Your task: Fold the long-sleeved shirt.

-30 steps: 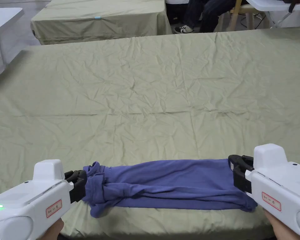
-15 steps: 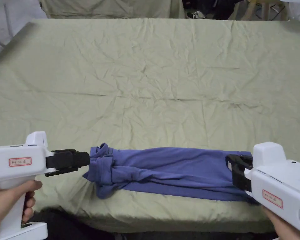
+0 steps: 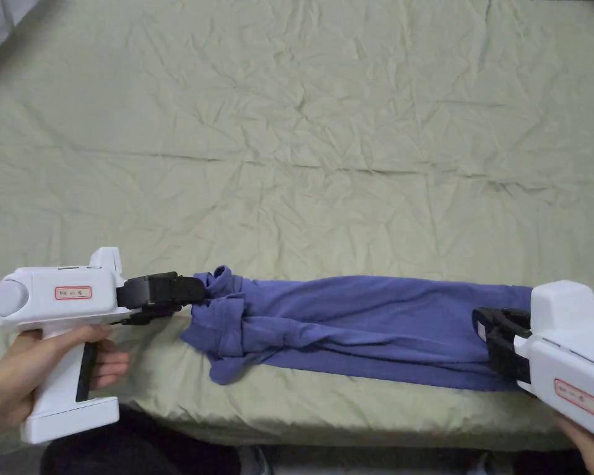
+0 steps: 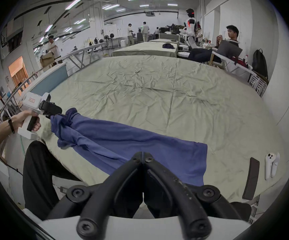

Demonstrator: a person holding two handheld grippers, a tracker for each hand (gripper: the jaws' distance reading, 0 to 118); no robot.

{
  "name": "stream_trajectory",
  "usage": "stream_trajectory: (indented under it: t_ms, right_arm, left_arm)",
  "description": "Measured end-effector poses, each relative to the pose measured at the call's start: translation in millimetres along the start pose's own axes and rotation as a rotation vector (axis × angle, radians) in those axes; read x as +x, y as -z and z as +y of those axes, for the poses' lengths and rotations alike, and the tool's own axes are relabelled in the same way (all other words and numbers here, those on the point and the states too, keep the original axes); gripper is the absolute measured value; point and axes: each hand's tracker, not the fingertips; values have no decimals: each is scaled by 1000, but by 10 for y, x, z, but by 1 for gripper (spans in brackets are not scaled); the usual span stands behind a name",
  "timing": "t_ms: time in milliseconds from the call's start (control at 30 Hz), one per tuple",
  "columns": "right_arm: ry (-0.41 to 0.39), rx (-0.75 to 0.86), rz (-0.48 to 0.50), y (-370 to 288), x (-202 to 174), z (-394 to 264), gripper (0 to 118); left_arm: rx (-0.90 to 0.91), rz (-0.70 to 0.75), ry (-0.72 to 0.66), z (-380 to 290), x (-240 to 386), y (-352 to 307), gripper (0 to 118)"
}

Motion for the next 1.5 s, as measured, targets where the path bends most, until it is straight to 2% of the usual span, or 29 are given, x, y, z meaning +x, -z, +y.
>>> stream_trajectory:
  t_ms: [67,100,167,267,500,567,600,633,667,733,767,833,967,1033,1133,1300,1400,1500]
  right_arm:
    - [5,-5,-2,11,-2,10,1]
    - [8,-8,-2,23,8,11,1]
    - [11,-17,-6,47,26,2,1]
    - [10,-26,-13,67,55,-3,1]
    - [27,-28,-15,80,116,-24,1]
    - [29,-28,-13,86,120,-30,1]
    - [31,-28,-12,91,125,-35,1]
    - [34,-28,-11,97,131,-43,1]
    - [38,-28,-10,102,134,-50,1]
    - [46,-28,-7,116,144,-67,1]
    - [51,-27,-6,122,149,-75,1]
    - [60,-27,-3,126,153,-82,1]
    - [70,-21,-1,121,181,-72,1]
    - [72,-14,-2,104,209,-53,1]
    - [82,-5,-5,96,261,-37,1]
    - [104,8,-2,112,327,-52,1]
    - [125,13,7,134,363,-81,1]
    - [144,16,15,153,409,-120,1]
  left_arm:
    - [-31,-35,3,-65,-34,118,89]
    - [-56,-74,48,-94,-29,152,90]
    - [-67,-138,26,-48,17,202,90]
    - [-130,-119,89,-46,97,373,90]
    - [-146,-144,89,-86,315,740,90]
    - [-179,-100,139,-100,413,783,88]
    - [-185,-67,158,-101,455,782,81]
    - [-189,-13,170,-89,497,774,68]
    - [-185,45,174,-73,517,765,49]
    - [-175,69,171,-83,544,733,38]
    - [-180,50,173,-93,572,718,37]
    - [-164,128,213,-104,628,697,35]
    - [-151,144,241,-42,626,600,34]
    - [-141,171,194,50,562,505,34]
    - [-110,240,225,167,519,317,34]
    - [-79,393,195,348,445,14,34]
    - [-90,436,138,374,482,-30,34]
    - [-99,473,149,309,706,34,34]
